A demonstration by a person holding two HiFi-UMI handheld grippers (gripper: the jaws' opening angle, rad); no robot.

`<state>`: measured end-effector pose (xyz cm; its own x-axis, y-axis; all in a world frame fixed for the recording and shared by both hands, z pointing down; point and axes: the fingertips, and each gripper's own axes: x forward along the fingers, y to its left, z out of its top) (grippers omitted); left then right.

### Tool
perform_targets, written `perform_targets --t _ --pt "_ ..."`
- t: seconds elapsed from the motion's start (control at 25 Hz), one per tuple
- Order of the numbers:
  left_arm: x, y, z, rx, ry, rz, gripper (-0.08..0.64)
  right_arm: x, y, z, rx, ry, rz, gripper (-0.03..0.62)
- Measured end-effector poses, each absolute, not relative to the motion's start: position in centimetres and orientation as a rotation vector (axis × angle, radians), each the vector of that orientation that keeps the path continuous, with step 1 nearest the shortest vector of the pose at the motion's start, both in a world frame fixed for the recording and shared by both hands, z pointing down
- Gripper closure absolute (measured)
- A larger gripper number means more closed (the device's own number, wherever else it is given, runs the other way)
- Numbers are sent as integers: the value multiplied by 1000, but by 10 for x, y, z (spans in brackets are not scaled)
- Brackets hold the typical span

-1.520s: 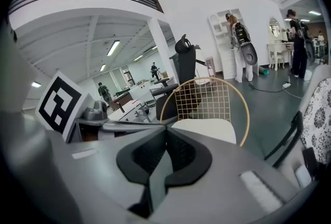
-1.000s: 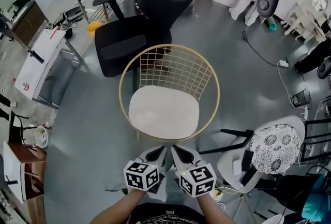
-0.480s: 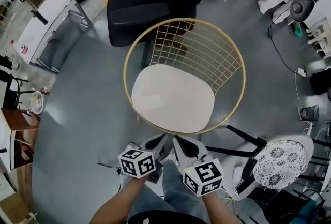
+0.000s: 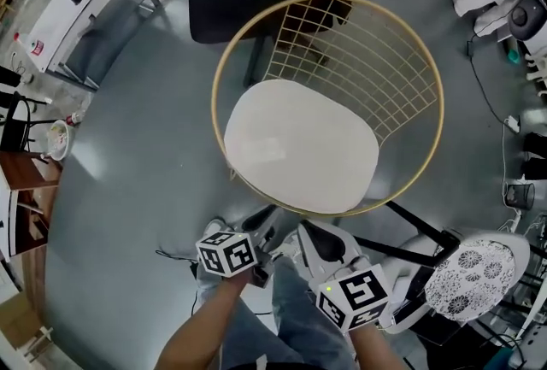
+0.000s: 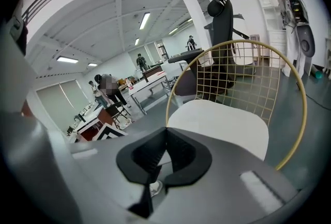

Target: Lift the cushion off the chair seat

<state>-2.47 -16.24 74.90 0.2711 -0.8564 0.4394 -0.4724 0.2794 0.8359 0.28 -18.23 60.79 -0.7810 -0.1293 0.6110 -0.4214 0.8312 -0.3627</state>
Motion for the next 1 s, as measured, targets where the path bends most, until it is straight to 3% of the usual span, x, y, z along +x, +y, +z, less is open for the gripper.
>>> perform_targets --t 0.16,0.28,0.48,0.64,0.92,1.0 --pt "-27 -163 773 1309 -1354 -468 471 7 -184 613 404 -2419 653 594" --pt "-23 -162 787 1297 -1325 -482 394 15 -178 621 393 -2396 658 594" --pt "-25 -167 806 1231 -1322 -565 390 23 -167 635 349 -2355 633 594" --pt "-23 -174 814 1200 -1297 -646 333 27 -163 642 328 -2339 627 594" --pt "-14 -186 820 1165 -1235 -739 334 37 -157 651 322 -2314 631 594" --pt "-17 -188 820 1160 -1240 -759 367 39 -156 654 324 -2308 639 594"
